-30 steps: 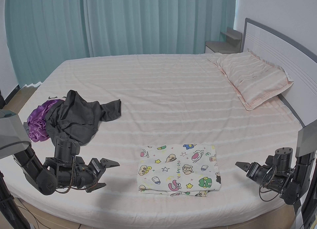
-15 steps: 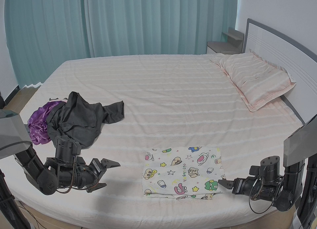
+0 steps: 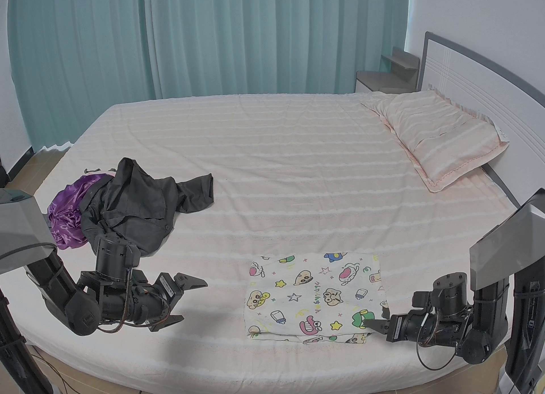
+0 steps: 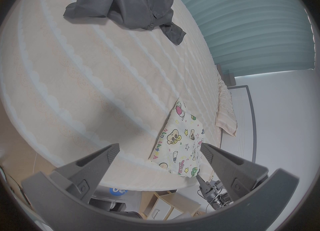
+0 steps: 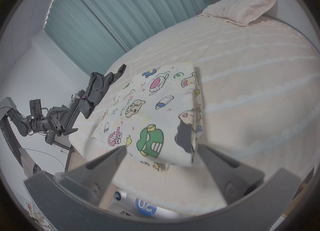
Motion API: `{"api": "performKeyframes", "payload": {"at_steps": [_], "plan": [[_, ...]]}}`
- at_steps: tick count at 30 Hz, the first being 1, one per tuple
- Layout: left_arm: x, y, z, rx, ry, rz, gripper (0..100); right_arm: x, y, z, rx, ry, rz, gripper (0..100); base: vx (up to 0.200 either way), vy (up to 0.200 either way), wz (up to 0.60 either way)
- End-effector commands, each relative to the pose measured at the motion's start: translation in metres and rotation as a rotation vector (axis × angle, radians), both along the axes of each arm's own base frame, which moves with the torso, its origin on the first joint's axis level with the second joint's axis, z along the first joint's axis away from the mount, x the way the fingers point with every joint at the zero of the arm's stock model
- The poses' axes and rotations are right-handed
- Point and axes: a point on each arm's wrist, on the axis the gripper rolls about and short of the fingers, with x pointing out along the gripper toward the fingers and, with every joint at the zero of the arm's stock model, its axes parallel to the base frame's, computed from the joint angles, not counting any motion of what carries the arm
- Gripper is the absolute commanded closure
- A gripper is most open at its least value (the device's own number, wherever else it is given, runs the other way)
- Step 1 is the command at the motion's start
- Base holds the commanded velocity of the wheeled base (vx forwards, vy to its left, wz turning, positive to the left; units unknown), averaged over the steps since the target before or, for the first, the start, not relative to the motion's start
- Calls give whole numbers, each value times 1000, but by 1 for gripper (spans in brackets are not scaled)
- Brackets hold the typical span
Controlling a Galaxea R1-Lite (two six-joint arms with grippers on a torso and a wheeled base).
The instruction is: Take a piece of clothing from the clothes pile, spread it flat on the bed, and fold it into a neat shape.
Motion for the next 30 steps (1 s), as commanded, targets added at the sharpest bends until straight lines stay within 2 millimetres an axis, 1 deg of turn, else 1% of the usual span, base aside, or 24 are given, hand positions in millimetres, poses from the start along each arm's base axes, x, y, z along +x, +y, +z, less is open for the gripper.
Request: {"api": "performKeyframes", "payload": {"at_steps": [1, 5, 7, 10, 14, 18, 25, 30], "plan": [[0, 0, -1, 0, 3, 1, 0, 5, 4, -4, 6, -11, 10, 100, 0, 0, 0], [0, 0, -1, 1, 2, 0, 0, 2, 4, -13, -18, 23, 20, 100, 0, 0, 0], [0, 0, -1, 1, 2, 0, 0, 1, 2, -13, -27, 23, 22, 100, 0, 0, 0], [0, 0, -1, 3, 2, -2, 0, -1, -1, -10, -30, 20, 18, 100, 0, 0, 0], [0, 0, -1, 4, 3, -5, 0, -7, -9, 6, -21, -14, 2, 100, 0, 0, 0], [0, 0, -1, 4, 3, -5, 0, -13, -18, 12, -23, -16, 30, 100, 0, 0, 0], [0, 0, -1, 4, 3, -5, 0, -15, -21, -1, -58, 56, 43, 100, 0, 0, 0], [0, -1, -2, 7, 4, -6, 0, -21, -23, -4, -97, 113, 64, 100, 0, 0, 0]]}}
